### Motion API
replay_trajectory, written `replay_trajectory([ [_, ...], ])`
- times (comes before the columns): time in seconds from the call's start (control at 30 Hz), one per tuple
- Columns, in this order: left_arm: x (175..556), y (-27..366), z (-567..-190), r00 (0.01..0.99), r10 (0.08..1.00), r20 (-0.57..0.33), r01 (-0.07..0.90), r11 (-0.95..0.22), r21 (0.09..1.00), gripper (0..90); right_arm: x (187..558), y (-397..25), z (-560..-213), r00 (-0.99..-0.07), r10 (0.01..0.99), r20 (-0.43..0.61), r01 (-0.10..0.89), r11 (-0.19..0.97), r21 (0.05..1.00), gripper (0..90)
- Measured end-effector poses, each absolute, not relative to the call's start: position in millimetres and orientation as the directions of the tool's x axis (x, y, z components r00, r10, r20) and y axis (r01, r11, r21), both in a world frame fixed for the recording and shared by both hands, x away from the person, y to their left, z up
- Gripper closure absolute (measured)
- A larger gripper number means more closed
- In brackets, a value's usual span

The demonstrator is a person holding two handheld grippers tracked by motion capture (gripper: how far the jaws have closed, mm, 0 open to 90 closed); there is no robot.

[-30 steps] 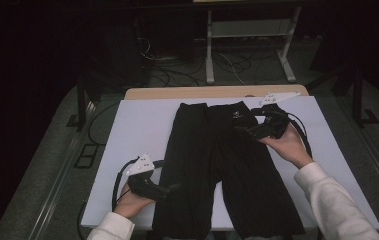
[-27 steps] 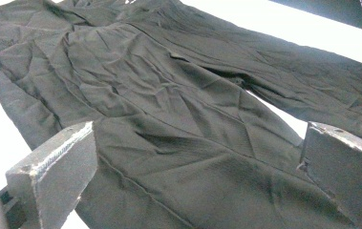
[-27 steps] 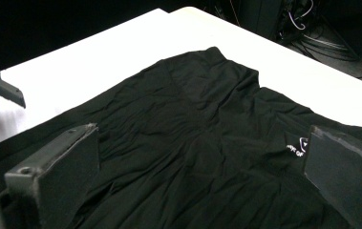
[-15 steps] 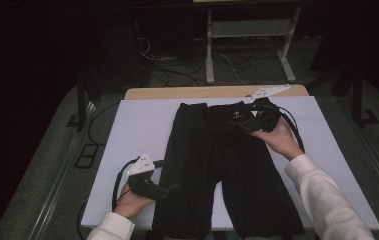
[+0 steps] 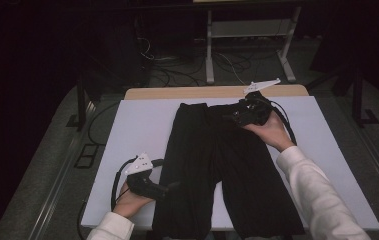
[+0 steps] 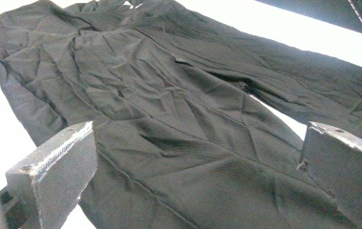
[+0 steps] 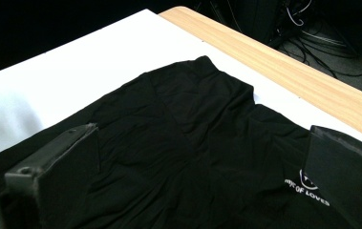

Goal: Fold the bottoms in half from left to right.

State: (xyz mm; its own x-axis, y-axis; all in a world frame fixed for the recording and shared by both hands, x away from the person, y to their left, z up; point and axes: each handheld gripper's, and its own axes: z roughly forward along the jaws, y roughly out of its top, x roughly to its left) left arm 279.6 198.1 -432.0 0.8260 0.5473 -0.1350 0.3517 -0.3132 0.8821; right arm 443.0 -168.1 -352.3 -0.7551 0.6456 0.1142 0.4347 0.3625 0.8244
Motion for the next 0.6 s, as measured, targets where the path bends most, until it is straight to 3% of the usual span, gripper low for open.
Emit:
replay_trajectory([
  [0.6,279.4,200.0,-430.9,0.825,0.547,-0.141,0.352,-0.305,0.885,0.0,463.4,-142.6,-345.9,-0.753,0.651,0.100,0.428,0.368,0.826,0.0],
])
